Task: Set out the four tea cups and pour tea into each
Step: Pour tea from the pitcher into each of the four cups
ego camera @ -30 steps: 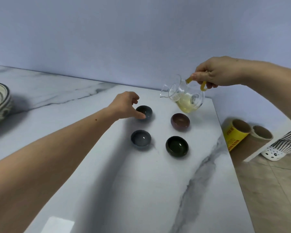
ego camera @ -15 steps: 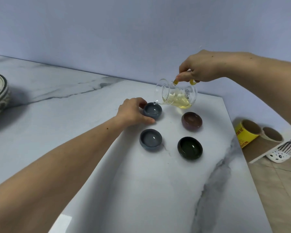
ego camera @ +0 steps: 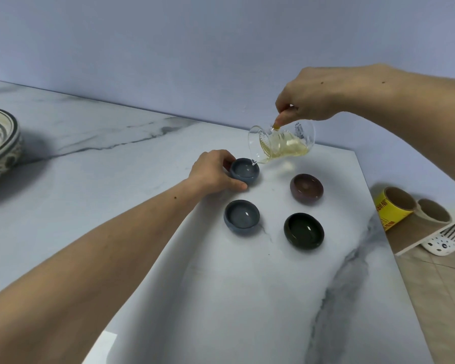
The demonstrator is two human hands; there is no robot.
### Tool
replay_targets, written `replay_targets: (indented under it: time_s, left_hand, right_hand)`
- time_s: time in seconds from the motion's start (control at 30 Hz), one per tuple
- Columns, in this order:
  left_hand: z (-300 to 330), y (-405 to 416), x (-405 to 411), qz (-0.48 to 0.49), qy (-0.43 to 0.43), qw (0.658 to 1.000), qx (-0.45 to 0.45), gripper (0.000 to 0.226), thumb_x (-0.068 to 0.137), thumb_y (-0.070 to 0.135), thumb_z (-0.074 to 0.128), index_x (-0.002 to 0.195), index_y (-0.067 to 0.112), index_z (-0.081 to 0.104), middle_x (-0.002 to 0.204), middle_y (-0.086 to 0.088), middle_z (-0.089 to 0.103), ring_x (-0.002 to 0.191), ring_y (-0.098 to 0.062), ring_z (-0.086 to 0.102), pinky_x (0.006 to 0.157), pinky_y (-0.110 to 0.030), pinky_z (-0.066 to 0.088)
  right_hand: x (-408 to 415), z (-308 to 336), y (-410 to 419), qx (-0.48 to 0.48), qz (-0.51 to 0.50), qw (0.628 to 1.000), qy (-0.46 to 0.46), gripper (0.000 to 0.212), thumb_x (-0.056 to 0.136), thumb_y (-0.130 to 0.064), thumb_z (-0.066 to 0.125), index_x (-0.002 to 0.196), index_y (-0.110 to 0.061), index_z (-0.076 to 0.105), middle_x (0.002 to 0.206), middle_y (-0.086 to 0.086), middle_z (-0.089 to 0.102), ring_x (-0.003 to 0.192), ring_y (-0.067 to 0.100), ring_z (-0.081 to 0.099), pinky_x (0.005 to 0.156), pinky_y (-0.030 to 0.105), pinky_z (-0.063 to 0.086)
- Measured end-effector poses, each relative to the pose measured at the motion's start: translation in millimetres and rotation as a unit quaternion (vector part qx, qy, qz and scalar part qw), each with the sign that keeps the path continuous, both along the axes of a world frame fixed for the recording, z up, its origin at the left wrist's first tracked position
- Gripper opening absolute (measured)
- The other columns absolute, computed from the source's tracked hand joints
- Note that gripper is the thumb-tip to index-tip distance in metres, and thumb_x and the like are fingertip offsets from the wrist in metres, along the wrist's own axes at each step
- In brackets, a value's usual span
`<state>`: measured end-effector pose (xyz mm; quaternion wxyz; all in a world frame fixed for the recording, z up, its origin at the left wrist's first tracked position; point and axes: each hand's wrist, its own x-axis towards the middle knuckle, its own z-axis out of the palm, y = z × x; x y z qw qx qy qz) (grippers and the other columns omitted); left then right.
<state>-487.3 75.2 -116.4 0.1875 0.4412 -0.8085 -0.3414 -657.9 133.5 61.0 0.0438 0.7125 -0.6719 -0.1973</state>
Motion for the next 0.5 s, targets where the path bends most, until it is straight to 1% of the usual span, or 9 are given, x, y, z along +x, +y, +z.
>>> replay_targets:
  time_s: [0.2,0.33,0.5]
  left_hand:
    - [-0.1,-1.1,-0.5,0.0,-0.001,1.0,0.001,0.064,0.051,0.041,0.09,0.106,0.021,0.064,0.102,0.005,0.067,0.099,-0.017,0.06,0.087,-0.034,0.05]
    - [-0.5,-0.1,-1.0,0.002,0.001,1.0,0.004,0.064,0.051,0.04,0.09,0.107,0.021,0.065,0.103,0.005,0.068,0.1,-0.017,0.06,0.088,-0.035,0.051]
    - [1.4,0.4,-0.6,0.002,0.003,1.0,0.01,0.064,0.052,0.038,0.09,0.108,0.02,0.065,0.104,0.004,0.067,0.1,-0.017,0.06,0.089,-0.035,0.05]
  right_hand:
    - [5.6,3.2,-3.1,0.0,0.011,1.0,0.018,0.039,0.088,-0.054,0.051,0.078,-0.018,0.062,0.068,0.0,0.056,0.076,0.026,0.054,0.064,0.035,0.046]
    - [10.0,5.1,-5.3,-0.005,0.028,0.999,0.038,0.04,0.088,-0.053,0.051,0.083,-0.016,0.065,0.069,0.0,0.058,0.078,0.026,0.056,0.061,0.033,0.044]
    - [14.6,8.1,-6.6,-0.006,0.037,0.998,0.057,0.039,0.088,-0.054,0.05,0.078,-0.018,0.062,0.068,0.0,0.056,0.076,0.027,0.056,0.058,0.033,0.042]
